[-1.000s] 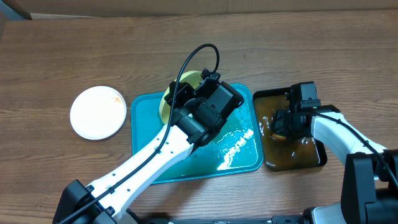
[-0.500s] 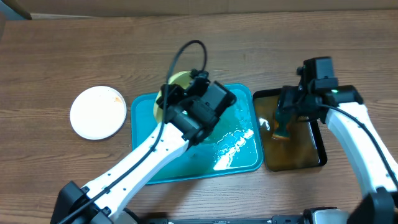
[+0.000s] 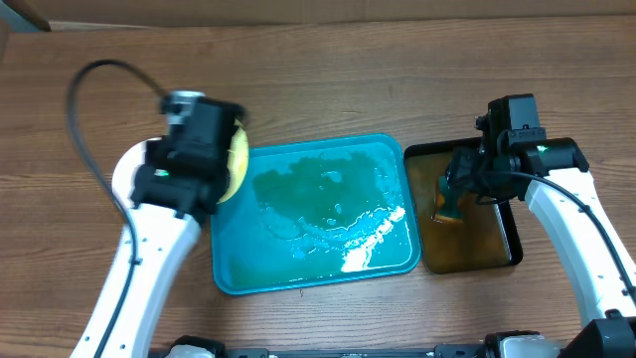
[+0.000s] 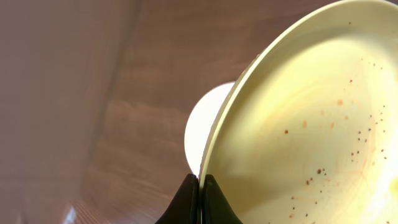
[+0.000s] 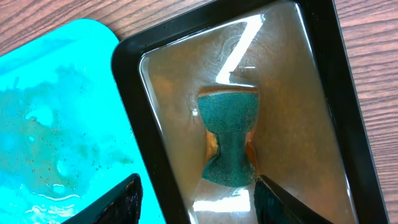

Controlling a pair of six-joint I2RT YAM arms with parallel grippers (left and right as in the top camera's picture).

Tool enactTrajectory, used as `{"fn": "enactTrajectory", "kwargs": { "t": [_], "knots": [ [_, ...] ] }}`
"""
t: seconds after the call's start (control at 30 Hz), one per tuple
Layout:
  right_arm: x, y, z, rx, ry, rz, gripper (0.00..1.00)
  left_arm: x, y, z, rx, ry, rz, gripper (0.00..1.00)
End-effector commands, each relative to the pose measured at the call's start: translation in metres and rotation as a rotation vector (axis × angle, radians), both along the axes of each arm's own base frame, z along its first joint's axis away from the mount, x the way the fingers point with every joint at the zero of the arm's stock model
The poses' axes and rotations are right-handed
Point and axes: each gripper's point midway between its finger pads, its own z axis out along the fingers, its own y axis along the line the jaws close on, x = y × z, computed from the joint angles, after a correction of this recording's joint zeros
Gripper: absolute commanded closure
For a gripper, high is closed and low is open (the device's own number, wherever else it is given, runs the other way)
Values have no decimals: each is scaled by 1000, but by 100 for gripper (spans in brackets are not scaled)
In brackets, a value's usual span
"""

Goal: Clean dirty plates on tray and stack at the side
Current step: 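Carry the yellow plate left and lay it on the white plates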

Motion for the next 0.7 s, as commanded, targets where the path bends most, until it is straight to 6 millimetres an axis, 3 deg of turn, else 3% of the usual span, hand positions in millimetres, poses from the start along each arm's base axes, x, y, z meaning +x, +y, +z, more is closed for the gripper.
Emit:
{"fn": "enactTrajectory", "kwargs": {
  "t": [0.0, 0.27, 0.47, 0.67],
  "knots": [
    [1, 1, 3, 4, -8, 4, 41, 1, 10, -20, -223, 7, 39, 96],
    [-1, 0, 2, 3, 3, 4, 40, -11, 84, -56, -368, 45, 272, 96],
    [-2, 0, 2, 3, 4, 4, 40, -2, 108, -85, -526, 27, 328, 96],
    [-2, 0, 1, 3, 7, 4, 40, -1, 129, -113, -563, 57, 387, 96]
  ]
}}
